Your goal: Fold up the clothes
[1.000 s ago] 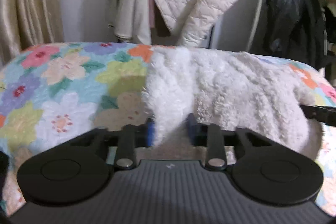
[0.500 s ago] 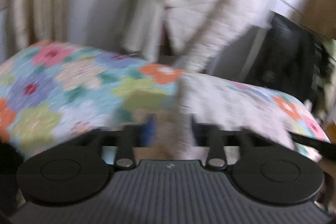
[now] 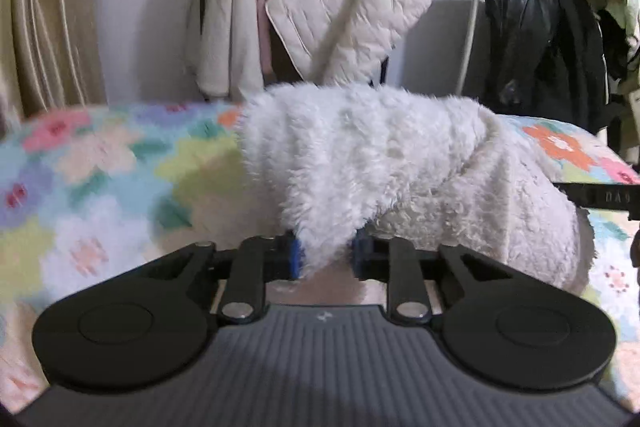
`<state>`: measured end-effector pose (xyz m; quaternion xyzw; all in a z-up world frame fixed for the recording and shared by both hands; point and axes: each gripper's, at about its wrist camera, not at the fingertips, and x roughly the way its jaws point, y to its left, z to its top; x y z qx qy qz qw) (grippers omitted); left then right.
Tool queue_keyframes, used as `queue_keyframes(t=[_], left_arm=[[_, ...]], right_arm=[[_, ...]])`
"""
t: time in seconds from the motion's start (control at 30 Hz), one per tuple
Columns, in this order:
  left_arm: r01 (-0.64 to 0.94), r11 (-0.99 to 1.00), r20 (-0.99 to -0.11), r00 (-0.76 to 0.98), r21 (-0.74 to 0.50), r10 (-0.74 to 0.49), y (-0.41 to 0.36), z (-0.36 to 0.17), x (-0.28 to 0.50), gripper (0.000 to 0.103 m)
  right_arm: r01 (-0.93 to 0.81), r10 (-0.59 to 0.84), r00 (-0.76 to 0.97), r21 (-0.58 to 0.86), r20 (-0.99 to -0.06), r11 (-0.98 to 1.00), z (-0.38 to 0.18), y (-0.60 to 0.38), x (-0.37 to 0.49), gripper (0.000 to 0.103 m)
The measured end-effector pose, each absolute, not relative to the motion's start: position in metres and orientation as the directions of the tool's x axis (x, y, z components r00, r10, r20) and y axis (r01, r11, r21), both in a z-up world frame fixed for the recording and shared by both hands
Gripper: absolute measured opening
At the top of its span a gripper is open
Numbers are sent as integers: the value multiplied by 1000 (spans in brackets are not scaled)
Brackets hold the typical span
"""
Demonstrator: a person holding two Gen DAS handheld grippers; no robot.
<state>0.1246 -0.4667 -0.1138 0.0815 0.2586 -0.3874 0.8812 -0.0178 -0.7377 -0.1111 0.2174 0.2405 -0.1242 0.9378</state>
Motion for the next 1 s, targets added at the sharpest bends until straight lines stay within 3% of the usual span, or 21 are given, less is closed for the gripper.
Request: queue_keyframes(t=[0.27, 0.3, 0.37, 0.4, 0.5, 0.6, 0.63, 0.67, 0.7, 0.83, 0.9, 1.0], left_arm=[[714, 697, -499, 582, -65, -642, -462, -118, 129, 18], [721, 690, -494, 579, -59, -648, -463, -117, 129, 17], [724, 688, -491, 582, -49, -648, -465, -115, 126, 17], [723, 689, -490, 580, -60, -651, -465, -114, 127, 17], [719, 686, -492, 560, -110, -666, -461, -113, 131, 17], [727, 679, -490, 557, -104, -671, -460, -112, 129, 17], [730, 677, -488, 559, -95, -670, -461, -111, 128, 17], [731, 677, -486, 563, -85, -669, -461, -111, 126, 17], [733, 677, -485, 568, -69, -665, -461, -111, 125, 17], [730, 682, -508, 571, -47, -645, -453, -112, 130, 17], [741, 669, -523, 544, -67, -656, -446, -113, 127, 17], [777, 629, -560, 535, 32, -633, -445, -112, 104, 17]], right_arm=[[358, -175, 848, 297, -499, 885, -101, -728, -19, 23], [375, -197, 857, 313, -477, 873, -94, -721, -30, 32], [386, -224, 875, 339, -429, 858, -81, -703, -54, 37], [380, -229, 886, 349, -404, 857, -75, -692, -67, 46], [298, -125, 900, 381, -418, 875, -78, -658, -84, 66], [294, -134, 853, 251, -505, 922, -98, -634, -63, 67], [284, -145, 854, 215, -500, 934, -104, -633, -53, 62], [275, -155, 855, 179, -496, 945, -110, -632, -42, 48], [254, -145, 858, 162, -493, 953, -110, -635, -36, 20], [213, -192, 845, -15, -499, 977, -83, -638, -41, 10], [243, -208, 836, 2, -507, 970, -74, -648, -55, 6], [265, -255, 805, -61, -536, 962, -80, -652, -64, 3]])
